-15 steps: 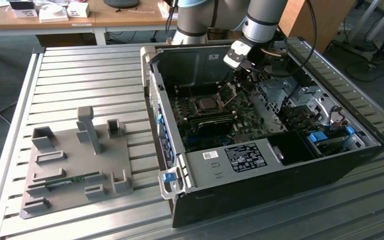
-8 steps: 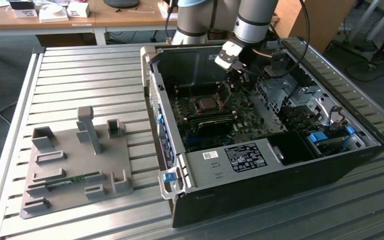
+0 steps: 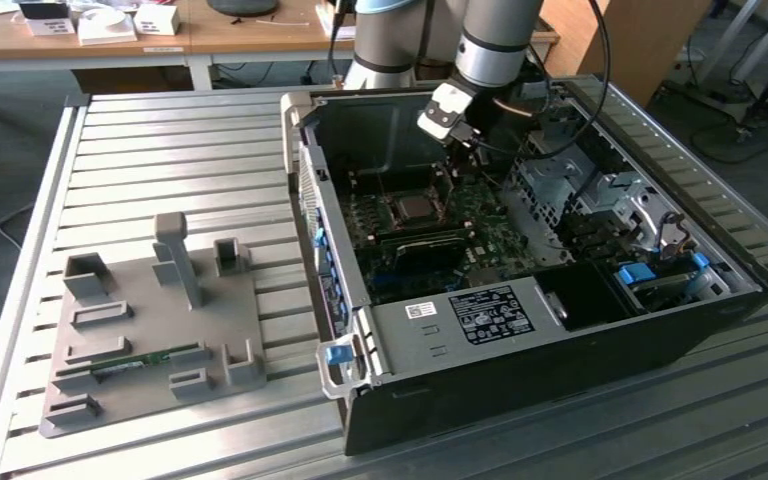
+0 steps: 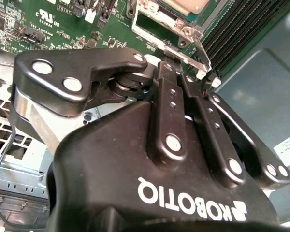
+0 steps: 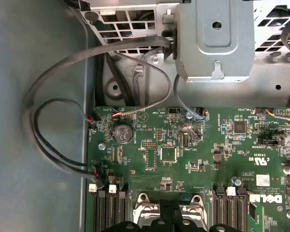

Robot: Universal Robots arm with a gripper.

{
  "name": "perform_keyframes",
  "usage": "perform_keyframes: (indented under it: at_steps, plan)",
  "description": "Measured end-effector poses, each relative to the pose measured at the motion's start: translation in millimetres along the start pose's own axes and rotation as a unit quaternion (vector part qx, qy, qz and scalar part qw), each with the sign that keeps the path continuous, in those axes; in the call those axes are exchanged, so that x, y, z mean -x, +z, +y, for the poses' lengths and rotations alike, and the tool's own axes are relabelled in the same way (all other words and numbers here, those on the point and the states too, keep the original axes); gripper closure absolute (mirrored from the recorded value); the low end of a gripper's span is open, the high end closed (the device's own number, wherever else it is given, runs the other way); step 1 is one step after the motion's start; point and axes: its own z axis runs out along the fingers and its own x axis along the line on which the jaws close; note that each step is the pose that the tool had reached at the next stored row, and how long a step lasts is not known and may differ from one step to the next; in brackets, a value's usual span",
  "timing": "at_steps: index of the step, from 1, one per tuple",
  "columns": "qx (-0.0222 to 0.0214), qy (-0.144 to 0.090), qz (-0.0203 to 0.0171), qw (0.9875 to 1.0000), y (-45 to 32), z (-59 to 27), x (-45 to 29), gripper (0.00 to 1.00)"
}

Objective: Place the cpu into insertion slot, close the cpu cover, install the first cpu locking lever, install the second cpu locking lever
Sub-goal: 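Close the cpu cover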

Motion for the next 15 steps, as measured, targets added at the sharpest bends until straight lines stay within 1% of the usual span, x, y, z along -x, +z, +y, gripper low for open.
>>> perform_keyframes:
  at_steps: [3,8,10,15]
  plan:
    - [0.0001,0.0,0.0,1.0,0.0,-1.7,0.0,0.89]
    - [0.0015,0.0,0.0,1.0,0.2,-13.4,0.1,0.89]
    - [0.0018,0.0,0.0,1.0,0.2,-16.7,0.0,0.89]
    - [0.0019,0.0,0.0,1.0,0.3,-17.3,0.1,0.89]
